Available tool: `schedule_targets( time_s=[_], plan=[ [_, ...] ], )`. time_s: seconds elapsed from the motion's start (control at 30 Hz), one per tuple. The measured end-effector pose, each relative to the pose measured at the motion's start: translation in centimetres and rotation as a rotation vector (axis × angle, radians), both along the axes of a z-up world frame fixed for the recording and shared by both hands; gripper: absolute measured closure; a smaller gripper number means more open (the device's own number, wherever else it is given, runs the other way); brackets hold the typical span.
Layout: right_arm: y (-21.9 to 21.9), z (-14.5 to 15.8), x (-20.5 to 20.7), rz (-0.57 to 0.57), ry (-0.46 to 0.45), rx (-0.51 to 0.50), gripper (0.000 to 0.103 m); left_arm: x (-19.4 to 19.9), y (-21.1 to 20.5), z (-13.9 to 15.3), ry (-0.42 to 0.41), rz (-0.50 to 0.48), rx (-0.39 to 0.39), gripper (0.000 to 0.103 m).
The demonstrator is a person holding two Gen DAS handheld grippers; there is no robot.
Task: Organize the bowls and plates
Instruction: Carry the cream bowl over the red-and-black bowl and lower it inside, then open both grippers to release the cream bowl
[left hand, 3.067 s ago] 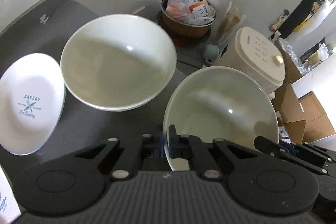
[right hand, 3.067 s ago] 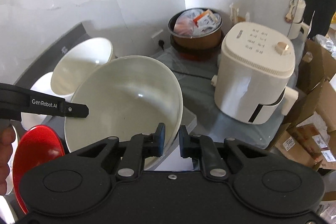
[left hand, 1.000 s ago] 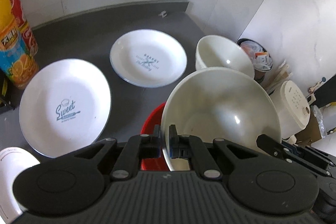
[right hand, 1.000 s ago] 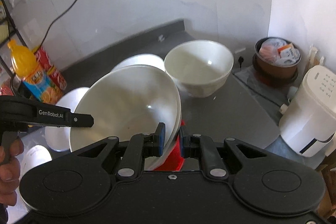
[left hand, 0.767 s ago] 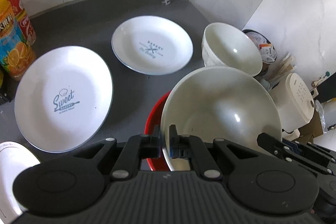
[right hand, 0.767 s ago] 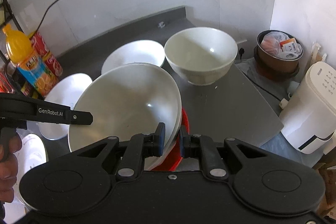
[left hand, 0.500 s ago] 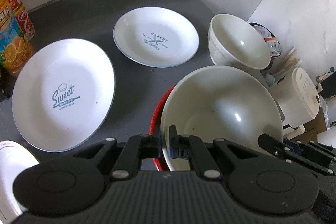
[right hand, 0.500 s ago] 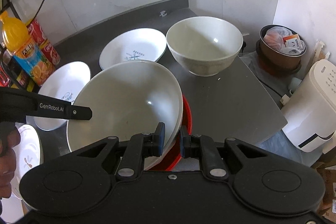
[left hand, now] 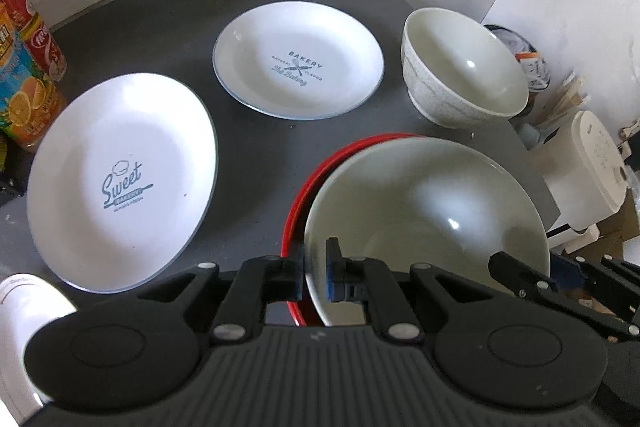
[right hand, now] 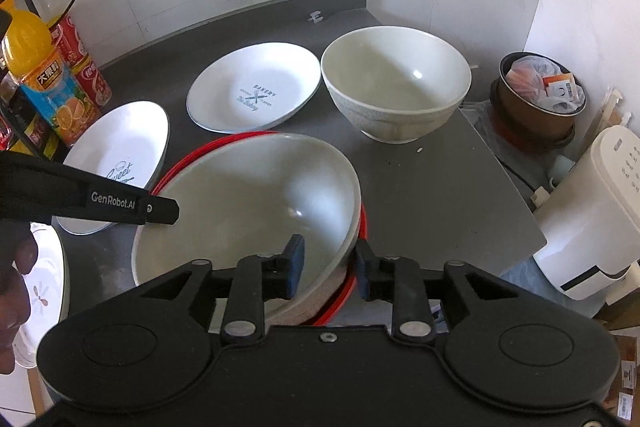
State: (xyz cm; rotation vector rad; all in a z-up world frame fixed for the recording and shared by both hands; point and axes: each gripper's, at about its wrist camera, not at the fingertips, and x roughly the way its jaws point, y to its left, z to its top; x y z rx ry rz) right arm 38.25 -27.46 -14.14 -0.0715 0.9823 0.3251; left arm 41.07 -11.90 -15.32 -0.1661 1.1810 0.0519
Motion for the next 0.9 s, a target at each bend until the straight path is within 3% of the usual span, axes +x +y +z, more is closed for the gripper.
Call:
schedule_targets(
  time_s=[0.1,0.2,0.37,0.63,0.9],
  plan=[
    [-0.5,0.5,-0.4,-0.001,-0.02,0.029,0.07,0.0,-0.6,1.0,-0.028,-0.005,0.022,0.092],
    [-0.9,1.4,-0.6,-0.01,-0.047,0.048,0.061,0.2,-1.3,2.1,-0.058,-0.036,0.035,0.084],
    [-2.0,2.2,-0.6,-0.046,-0.085,0.07,0.048,0.2,-2.3,3.6,-0.105,-0.043,0.087,0.058],
    [-4.7,2.6,-1.1,-0.138,-0.126,0.067,0.018,1.0,-4.6,5.3,-0.156,-0.064,0.131,0.042],
    [-8.5,2.9,-0.3,-0.251,-0.137,0.082,0.011,2.2,-7.3,6.1,-0.195,-0.111,0.146,0.036]
  ],
)
